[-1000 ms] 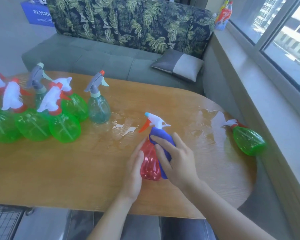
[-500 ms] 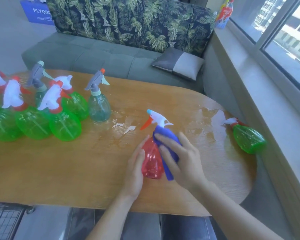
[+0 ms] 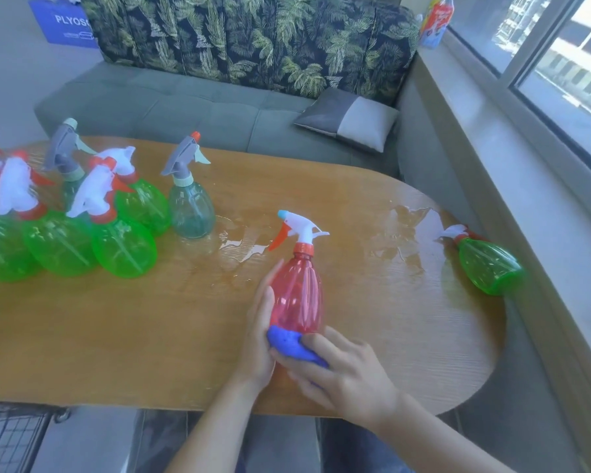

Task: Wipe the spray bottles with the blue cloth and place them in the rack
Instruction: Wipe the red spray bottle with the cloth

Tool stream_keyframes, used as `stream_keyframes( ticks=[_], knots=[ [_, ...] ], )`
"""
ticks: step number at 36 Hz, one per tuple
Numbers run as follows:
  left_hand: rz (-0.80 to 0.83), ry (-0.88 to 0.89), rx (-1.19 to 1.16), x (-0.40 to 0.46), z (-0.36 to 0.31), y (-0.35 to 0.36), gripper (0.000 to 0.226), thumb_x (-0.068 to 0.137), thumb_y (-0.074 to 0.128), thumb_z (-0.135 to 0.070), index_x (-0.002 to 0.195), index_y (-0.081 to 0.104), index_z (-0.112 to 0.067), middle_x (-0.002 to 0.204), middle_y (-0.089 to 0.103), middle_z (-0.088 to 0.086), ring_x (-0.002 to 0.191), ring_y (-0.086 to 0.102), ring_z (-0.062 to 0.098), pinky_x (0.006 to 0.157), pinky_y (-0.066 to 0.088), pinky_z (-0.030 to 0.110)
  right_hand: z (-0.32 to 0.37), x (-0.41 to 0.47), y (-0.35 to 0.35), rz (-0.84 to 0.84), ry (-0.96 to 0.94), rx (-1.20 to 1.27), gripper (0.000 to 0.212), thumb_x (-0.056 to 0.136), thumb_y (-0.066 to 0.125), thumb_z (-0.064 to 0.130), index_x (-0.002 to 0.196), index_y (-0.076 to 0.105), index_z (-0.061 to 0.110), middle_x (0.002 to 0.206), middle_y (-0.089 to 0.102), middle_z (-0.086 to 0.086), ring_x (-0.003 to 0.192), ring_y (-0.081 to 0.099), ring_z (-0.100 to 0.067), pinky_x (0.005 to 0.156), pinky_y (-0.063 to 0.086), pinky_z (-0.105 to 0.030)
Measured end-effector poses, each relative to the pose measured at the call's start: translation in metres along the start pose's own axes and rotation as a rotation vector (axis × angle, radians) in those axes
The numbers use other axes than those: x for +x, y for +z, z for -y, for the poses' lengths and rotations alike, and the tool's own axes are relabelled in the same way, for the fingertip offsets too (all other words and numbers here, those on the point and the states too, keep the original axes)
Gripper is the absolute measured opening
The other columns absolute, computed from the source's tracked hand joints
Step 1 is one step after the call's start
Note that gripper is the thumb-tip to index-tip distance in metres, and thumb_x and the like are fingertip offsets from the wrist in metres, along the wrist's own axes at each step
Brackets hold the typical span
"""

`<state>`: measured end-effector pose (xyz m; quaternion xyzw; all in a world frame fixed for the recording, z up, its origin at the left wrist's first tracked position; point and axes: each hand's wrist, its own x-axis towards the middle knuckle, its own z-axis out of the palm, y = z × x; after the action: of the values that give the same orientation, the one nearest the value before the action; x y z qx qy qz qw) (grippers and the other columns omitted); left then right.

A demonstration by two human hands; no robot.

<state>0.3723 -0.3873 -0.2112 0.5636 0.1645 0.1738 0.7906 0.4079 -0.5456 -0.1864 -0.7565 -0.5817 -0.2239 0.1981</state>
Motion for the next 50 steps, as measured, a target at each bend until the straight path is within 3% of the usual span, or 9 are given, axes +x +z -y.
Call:
stream_keyframes(
  ticks=[6,10,13,23,27,33,39,43,50],
  knots=[
    [0.039,0.016,0.037,-0.009,-0.009,-0.001,0.078,0.095,0.060,-0.075,0.157,0.052,-0.028,0.157,0.060,0.004,0.147,0.055,0.027,0.121,0.040,0.053,-0.002,0.004,-0.009,-0.219,0.508,0.341,0.030,0.106,0.054,0.038,0.132,0.069,0.033,0.095,0.046,0.008,0.079,0.052,-0.007,0.069,0.047,-0.022],
    [0.040,0.064,0.097,-0.009,-0.007,-0.002,0.089,0.085,0.081,-0.068,0.159,0.049,-0.030,0.157,0.058,0.001,0.147,0.055,0.025,0.123,0.040,0.059,-0.007,0.019,-0.007,-0.304,0.970,0.662,0.025,0.107,0.055,0.028,0.128,0.069,0.032,0.113,0.065,0.015,0.109,0.065,-0.011,0.092,0.049,-0.021],
    [0.060,0.096,0.106,-0.007,-0.006,-0.002,0.079,0.090,0.080,-0.053,0.160,0.049,-0.032,0.159,0.057,-0.003,0.149,0.053,0.022,0.125,0.037,0.060,-0.007,0.022,-0.003,-0.286,1.087,0.806,0.025,0.108,0.053,0.020,0.127,0.066,0.029,0.125,0.068,0.019,0.123,0.062,-0.006,0.103,0.047,-0.024],
    [0.092,0.091,0.111,-0.003,0.000,0.003,0.056,0.105,0.046,-0.029,0.161,0.044,-0.033,0.160,0.051,-0.027,0.152,0.044,0.001,0.129,0.035,0.040,0.004,0.020,0.004,-0.296,1.131,0.880,0.030,0.107,0.049,0.030,0.136,0.058,0.031,0.130,0.063,0.027,0.127,0.057,0.001,0.107,0.045,-0.022],
    [0.091,0.114,0.121,-0.004,0.002,0.001,0.050,0.110,0.042,-0.031,0.160,0.048,-0.028,0.162,0.053,-0.017,0.154,0.044,0.007,0.129,0.035,0.044,0.012,0.019,0.007,-0.290,1.106,0.840,0.033,0.105,0.051,0.035,0.138,0.057,0.033,0.132,0.063,0.023,0.128,0.058,-0.004,0.108,0.046,-0.029],
    [0.048,0.092,0.032,-0.005,-0.006,0.003,0.046,0.109,0.049,-0.035,0.155,0.055,-0.032,0.155,0.060,-0.015,0.147,0.053,0.010,0.122,0.046,0.041,-0.007,0.033,-0.003,-0.299,0.944,0.634,0.025,0.107,0.053,0.030,0.126,0.070,0.033,0.102,0.061,0.012,0.098,0.064,-0.013,0.083,0.046,-0.014],
    [0.065,0.068,-0.007,-0.005,-0.005,0.004,0.045,0.110,0.047,-0.032,0.154,0.056,-0.028,0.155,0.061,-0.009,0.148,0.054,0.015,0.122,0.042,0.047,-0.033,0.054,-0.002,-0.139,0.864,0.464,0.038,0.105,0.043,0.051,0.135,0.065,0.044,0.096,0.055,0.015,0.086,0.062,-0.011,0.076,0.054,-0.033],
    [0.042,0.077,-0.029,-0.001,-0.003,0.004,0.044,0.110,0.046,-0.030,0.152,0.057,-0.025,0.155,0.061,-0.008,0.149,0.052,0.014,0.124,0.038,0.045,-0.027,0.054,0.004,-0.134,0.693,0.283,0.038,0.108,0.044,0.050,0.131,0.070,0.035,0.089,0.048,0.013,0.067,0.052,-0.009,0.062,0.052,-0.035],
    [0.045,0.098,0.042,-0.001,0.003,0.002,0.045,0.111,0.043,-0.029,0.152,0.058,-0.018,0.155,0.062,-0.006,0.149,0.053,0.016,0.125,0.040,0.041,-0.009,0.015,0.000,-0.067,0.247,0.110,0.029,0.105,0.060,0.034,0.129,0.074,0.026,0.099,0.045,0.007,0.078,0.049,-0.015,0.063,0.036,-0.021]
  ],
)
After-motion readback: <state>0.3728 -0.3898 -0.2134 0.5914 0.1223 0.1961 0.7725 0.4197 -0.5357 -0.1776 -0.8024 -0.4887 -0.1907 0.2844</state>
